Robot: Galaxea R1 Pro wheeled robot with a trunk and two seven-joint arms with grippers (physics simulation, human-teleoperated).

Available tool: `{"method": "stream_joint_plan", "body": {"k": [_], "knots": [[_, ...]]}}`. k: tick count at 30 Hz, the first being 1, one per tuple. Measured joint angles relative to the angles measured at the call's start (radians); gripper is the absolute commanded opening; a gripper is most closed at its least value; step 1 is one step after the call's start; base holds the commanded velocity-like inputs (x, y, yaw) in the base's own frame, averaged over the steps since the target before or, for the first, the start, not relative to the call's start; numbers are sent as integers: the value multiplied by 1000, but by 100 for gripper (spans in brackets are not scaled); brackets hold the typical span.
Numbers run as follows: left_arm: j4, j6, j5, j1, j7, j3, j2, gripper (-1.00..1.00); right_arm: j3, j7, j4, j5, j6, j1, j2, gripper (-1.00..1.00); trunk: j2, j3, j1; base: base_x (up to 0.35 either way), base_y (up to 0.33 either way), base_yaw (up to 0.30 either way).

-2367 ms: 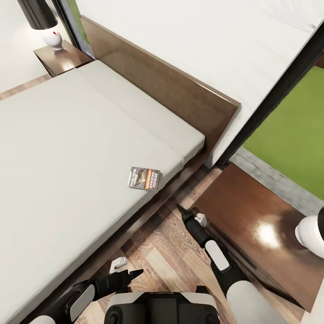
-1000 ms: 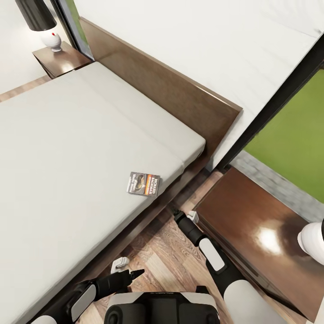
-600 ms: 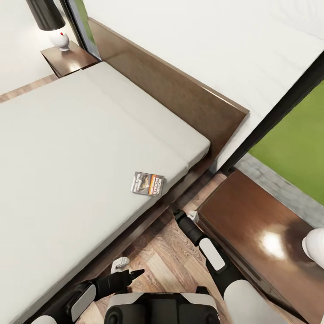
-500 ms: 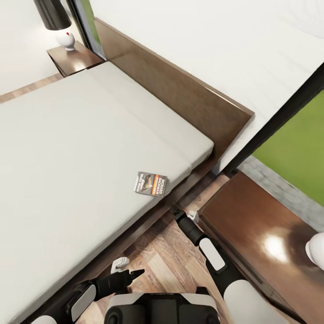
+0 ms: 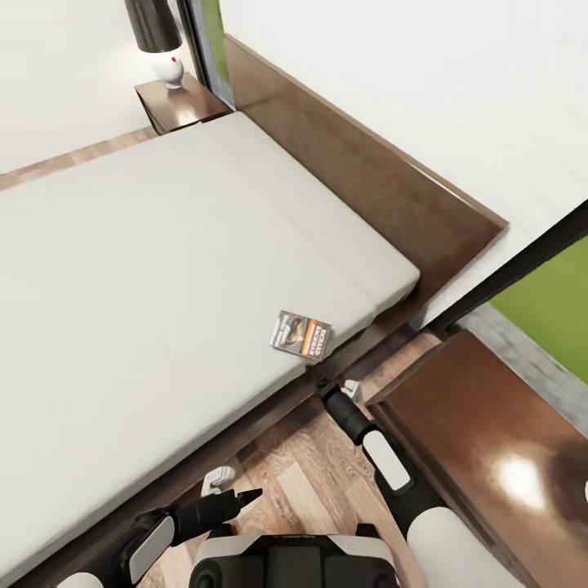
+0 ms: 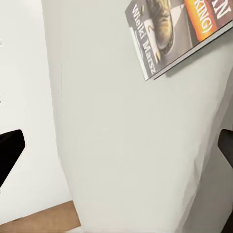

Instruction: In the bedroom, move the book from the bed onto either nightstand, and place the two sandals side by side next to the bed.

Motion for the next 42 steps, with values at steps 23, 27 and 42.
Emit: {"method": "stream_joint_plan", "body": {"k": [23,27,42], "knots": [[0,0,0,0,0,0,0,100,-78,208,-52,0,-8,0,-6,100,0,0,0,0,0,6],[1,0,0,0,0,0,0,100,-206,206,-45,-2,-10,0,-9,100,0,0,0,0,0,0],[0,0,0,0,0,0,0,100,-290,202,-37,0,-11,1,-6,100,0,0,0,0,0,0]]}}
